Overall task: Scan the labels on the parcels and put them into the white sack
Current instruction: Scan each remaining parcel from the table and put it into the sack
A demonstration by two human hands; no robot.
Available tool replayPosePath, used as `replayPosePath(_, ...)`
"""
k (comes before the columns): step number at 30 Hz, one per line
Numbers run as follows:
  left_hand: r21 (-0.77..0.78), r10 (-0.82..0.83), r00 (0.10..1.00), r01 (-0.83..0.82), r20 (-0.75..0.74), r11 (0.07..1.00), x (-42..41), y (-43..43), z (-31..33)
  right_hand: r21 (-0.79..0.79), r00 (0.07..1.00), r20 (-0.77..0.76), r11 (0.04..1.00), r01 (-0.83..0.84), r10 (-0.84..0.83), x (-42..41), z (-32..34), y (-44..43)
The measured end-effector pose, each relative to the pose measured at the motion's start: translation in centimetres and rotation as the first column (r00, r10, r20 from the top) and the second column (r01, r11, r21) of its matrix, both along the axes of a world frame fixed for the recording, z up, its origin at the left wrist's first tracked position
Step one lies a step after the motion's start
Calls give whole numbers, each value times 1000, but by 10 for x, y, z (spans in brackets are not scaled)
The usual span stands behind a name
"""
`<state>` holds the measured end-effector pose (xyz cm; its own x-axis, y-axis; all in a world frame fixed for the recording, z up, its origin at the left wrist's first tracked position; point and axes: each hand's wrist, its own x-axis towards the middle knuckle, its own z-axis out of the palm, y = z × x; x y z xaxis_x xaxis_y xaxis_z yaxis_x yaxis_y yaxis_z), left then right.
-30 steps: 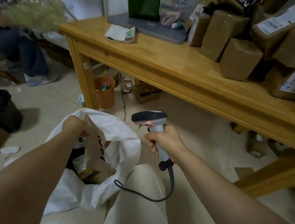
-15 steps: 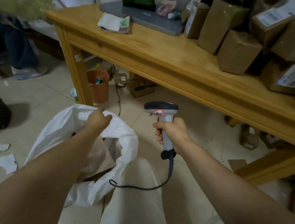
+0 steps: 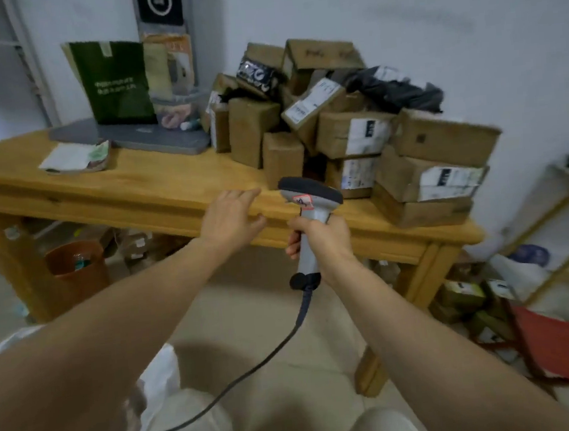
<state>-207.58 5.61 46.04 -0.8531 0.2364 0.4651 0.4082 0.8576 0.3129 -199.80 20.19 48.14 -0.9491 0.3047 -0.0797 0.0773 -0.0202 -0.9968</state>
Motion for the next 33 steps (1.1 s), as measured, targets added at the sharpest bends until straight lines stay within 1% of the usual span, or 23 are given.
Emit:
replayPosePath(4,4,-159,982,160,-99,987,-6,68,46,-54,979,-126,986,155,-161,16,36,56)
replayPosePath(7,71,-222,963,234,-151,970,-8,118,78,-115,946,-169,959,261,-278,29,56,99)
replayPosePath(11,146,-307,948,316,-81,938,-12,180,111,-165,894,-179,908,385,-412,43,63,150)
replayPosePath(13,154,-351,932,361,-89,920,-15,206,126,-191,872,-178,885,425,-457,48,60,171)
replayPosePath(15,126,-383,920,390,-78,912,-18,231,141,-198,853,-165,864,463,-495,49,57,191)
replayPosePath(17,46,-403,915,402,-7,914,-23,256,155,-198,834,-148,842,501,-531,50,56,210)
replayPosePath(19,-33,-403,912,406,77,913,-31,278,164,-196,832,-127,836,512,-539,50,55,224)
replayPosePath(21,-104,-379,915,394,142,913,-42,294,169,-179,852,-102,852,492,-513,52,52,232)
replayPosePath(26,-271,-290,940,331,180,904,-83,315,181,-67,932,-40,932,356,-359,46,41,235)
replayPosePath(29,-277,-269,928,338,258,899,-97,325,182,5,949,8,949,314,-314,37,37,237)
replayPosePath(33,-226,-300,901,377,312,898,-109,332,177,26,951,50,953,303,-304,24,33,241)
